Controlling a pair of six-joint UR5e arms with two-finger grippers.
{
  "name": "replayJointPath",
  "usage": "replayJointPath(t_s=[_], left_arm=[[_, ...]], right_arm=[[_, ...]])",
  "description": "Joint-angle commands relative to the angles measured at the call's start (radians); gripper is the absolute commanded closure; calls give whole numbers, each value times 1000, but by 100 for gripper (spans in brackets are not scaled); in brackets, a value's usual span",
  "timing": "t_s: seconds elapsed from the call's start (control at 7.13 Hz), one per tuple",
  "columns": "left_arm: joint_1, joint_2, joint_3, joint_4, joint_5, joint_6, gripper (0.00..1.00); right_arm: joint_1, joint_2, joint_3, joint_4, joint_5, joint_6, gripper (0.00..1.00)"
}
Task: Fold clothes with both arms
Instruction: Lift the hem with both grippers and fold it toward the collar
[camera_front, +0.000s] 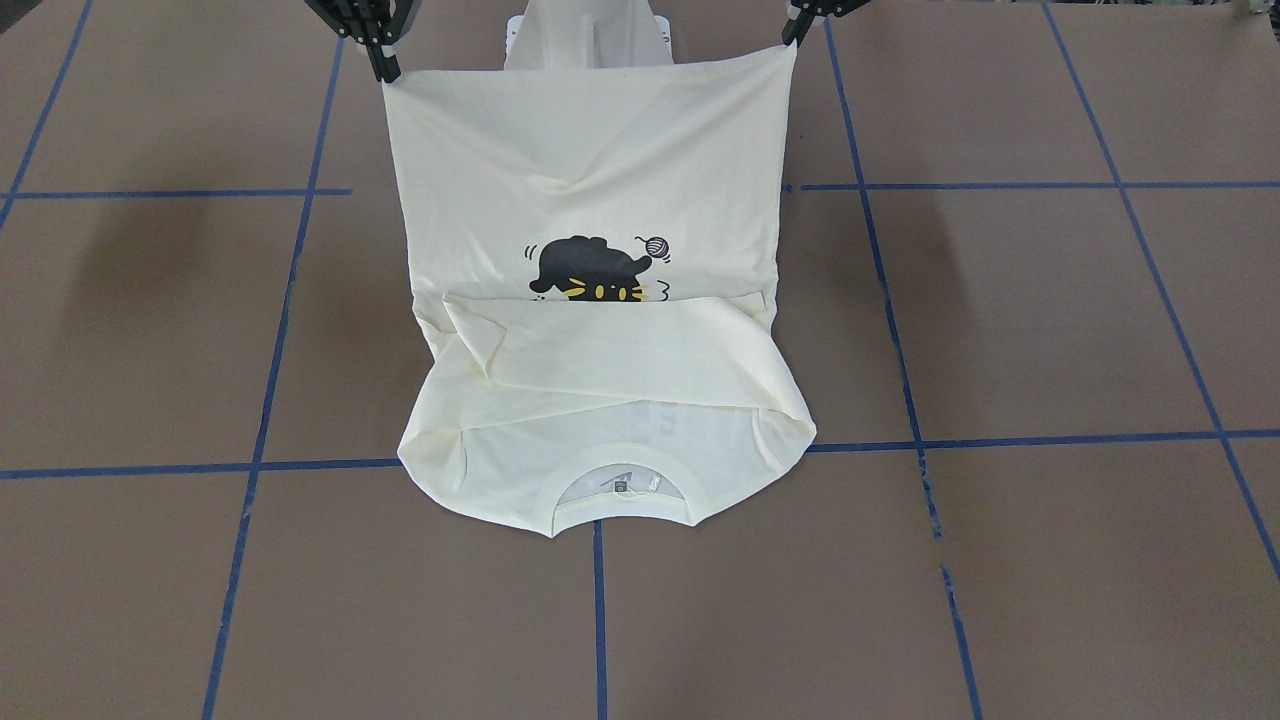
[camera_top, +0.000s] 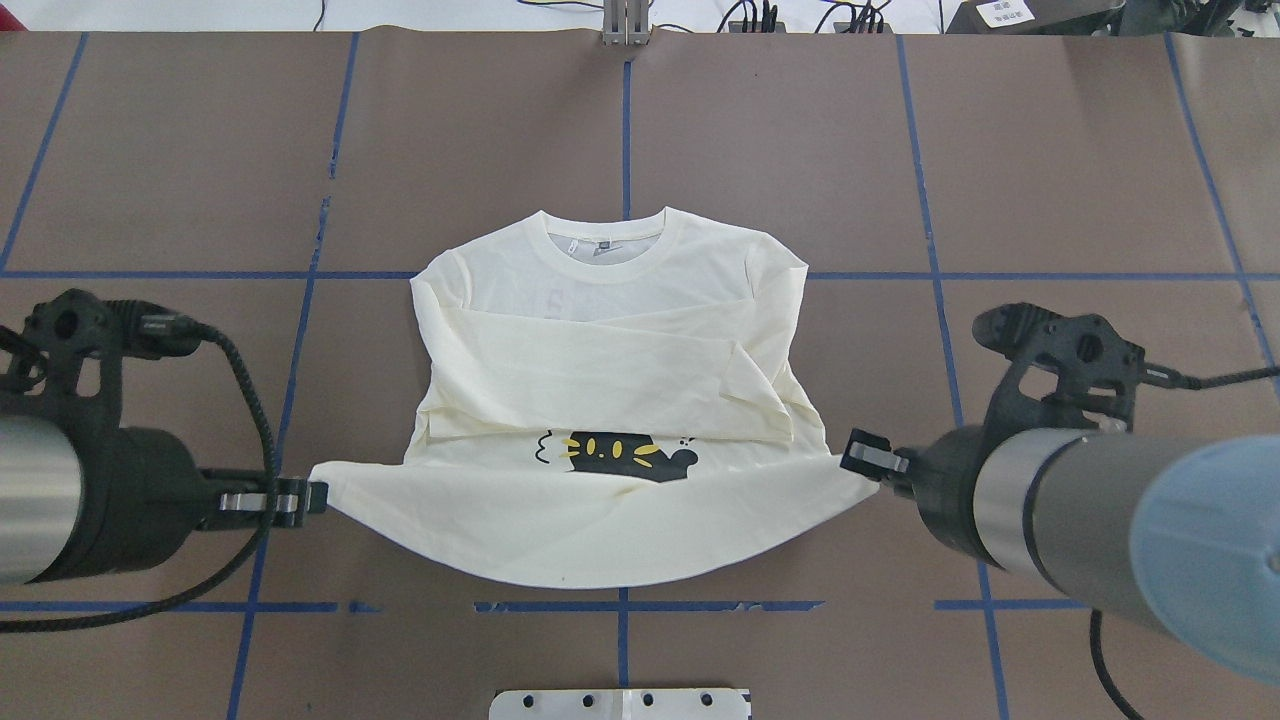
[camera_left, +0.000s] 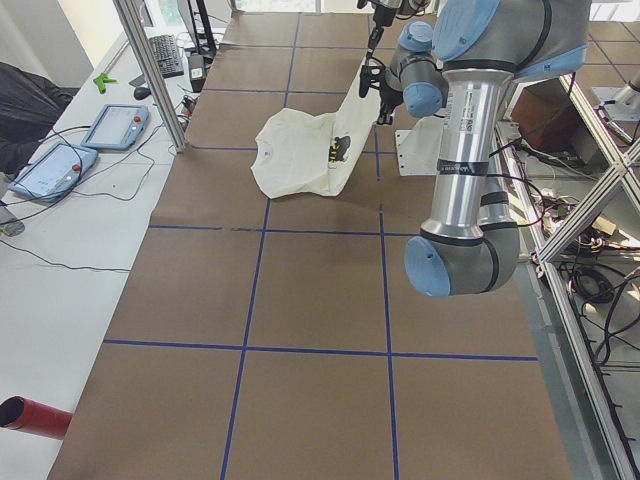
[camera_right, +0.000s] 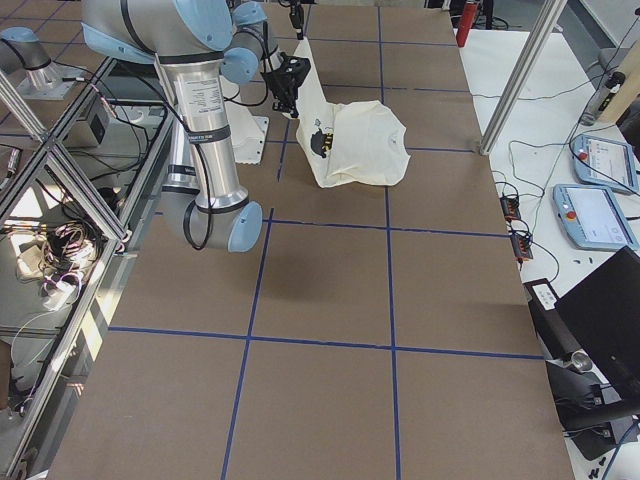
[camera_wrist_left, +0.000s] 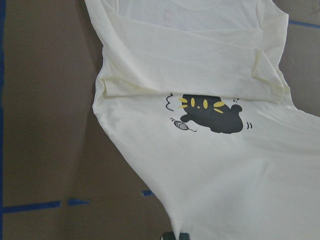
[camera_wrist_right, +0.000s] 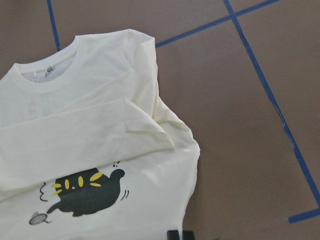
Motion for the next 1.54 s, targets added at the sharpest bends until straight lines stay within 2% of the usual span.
replayJointPath(t_s=[0.0,0.14,0.42,0.84,0.98,1.12,1.4], left_arm=[[-119,-122,157,20,-9,120,100],[-176,-130,214,17,-14,179,100],[-254,-219,387,8,-9,260,100],[-282,-245,628,-185,4,278,100],[-287,-259,713,-237,41,278,100],[-287,-280,832,-327,54,278,100],[-284,-302,993,-462,55,278,100]], right_arm=[[167,100,-192,33,49,-123,100],[209,102,-268,107,49,-154,100],[278,134,-525,361,49,-179,100],[346,229,-745,383,57,-241,100],[349,275,-834,384,57,-246,100],[349,307,-916,395,58,-248,100],[349,305,-1112,683,54,-249,100]])
